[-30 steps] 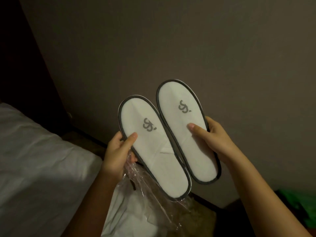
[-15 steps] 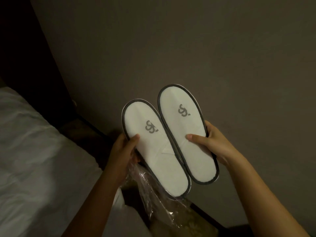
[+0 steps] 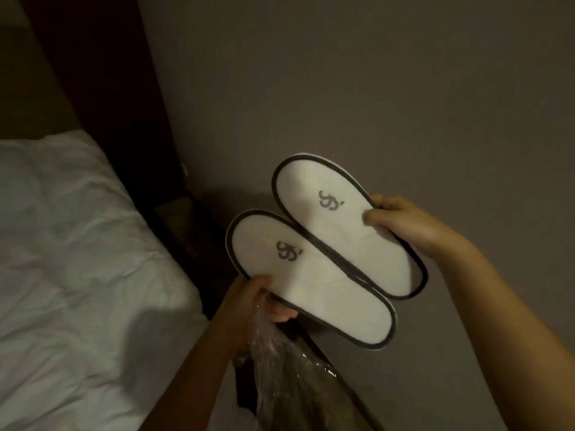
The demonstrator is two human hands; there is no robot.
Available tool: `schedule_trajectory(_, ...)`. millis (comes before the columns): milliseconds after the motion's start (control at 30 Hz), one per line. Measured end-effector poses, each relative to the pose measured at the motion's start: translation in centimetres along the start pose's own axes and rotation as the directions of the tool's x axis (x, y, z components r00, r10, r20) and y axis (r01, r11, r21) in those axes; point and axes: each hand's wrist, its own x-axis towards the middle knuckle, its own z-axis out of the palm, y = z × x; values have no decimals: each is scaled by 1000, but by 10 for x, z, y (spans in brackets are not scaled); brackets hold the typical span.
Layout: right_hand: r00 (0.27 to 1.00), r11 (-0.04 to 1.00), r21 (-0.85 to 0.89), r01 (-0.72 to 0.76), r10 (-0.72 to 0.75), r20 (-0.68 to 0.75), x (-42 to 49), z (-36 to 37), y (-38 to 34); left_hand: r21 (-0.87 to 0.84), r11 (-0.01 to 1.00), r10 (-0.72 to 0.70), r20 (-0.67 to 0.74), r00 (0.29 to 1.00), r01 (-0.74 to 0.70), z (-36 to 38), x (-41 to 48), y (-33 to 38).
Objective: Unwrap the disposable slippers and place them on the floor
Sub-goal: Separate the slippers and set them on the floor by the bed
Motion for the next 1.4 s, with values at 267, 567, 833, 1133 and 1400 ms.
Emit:
schedule_trajectory(267, 963, 971, -80, 224, -207, 175, 71, 43, -27, -102, 995, -8, -169, 986, -9, -12, -10, 7)
schedule_trajectory(567, 800, 878, -180, 443, -297, 521, 105, 49, -48, -35, 969, 208, -422, 882, -245, 14, -34, 1)
schedule_trajectory(833, 627, 830, -101, 549, -329, 707, 131, 45, -30, 22, 961, 262, -398, 879, -276, 44, -32, -15)
schedule_trajectory(1133, 490, 677, -151, 720, -343, 801, 129, 42, -44, 502, 828, 406, -232, 884, -248, 20, -55, 39)
schedule_trajectory(1400, 590, 539, -262, 800, -785, 190, 121, 61, -53, 365, 870, 461, -358, 812, -333, 9, -40, 34)
